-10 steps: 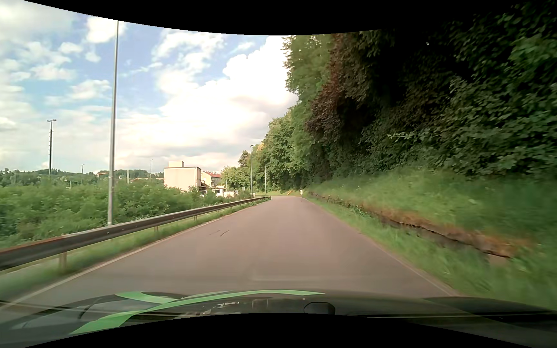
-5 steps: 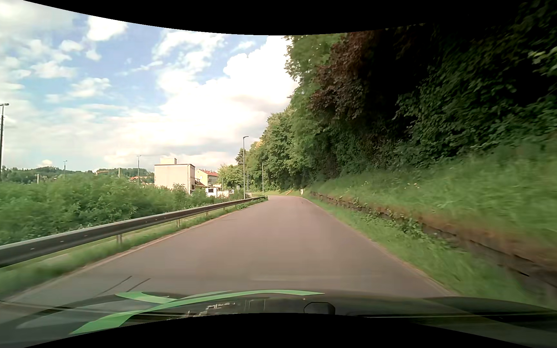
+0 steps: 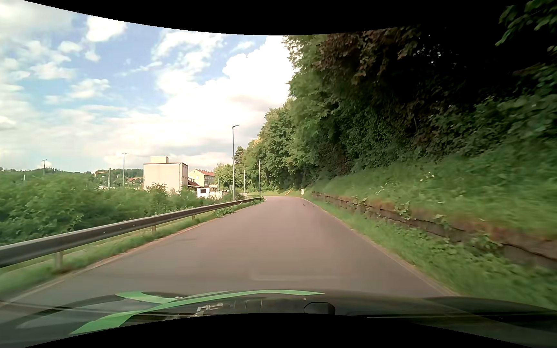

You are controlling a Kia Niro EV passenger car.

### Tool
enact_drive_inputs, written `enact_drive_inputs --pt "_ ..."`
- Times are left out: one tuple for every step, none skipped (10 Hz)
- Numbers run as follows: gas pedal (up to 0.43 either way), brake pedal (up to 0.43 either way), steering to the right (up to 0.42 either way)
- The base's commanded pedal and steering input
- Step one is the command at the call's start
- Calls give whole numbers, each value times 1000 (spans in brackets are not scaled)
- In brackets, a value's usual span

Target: Follow the waypoints while adhering to traffic rules and regulations

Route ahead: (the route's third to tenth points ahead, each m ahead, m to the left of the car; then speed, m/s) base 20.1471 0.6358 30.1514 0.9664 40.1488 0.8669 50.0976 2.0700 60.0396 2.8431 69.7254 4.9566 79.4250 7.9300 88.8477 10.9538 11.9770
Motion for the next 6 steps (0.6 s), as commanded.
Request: enact_drive_inputs --pt "138 0 -3" --pt "130 0 -2" --pt "130 0 -3" --pt "118 0 -3" --pt "79 0 -3" --pt "0 0 -3"
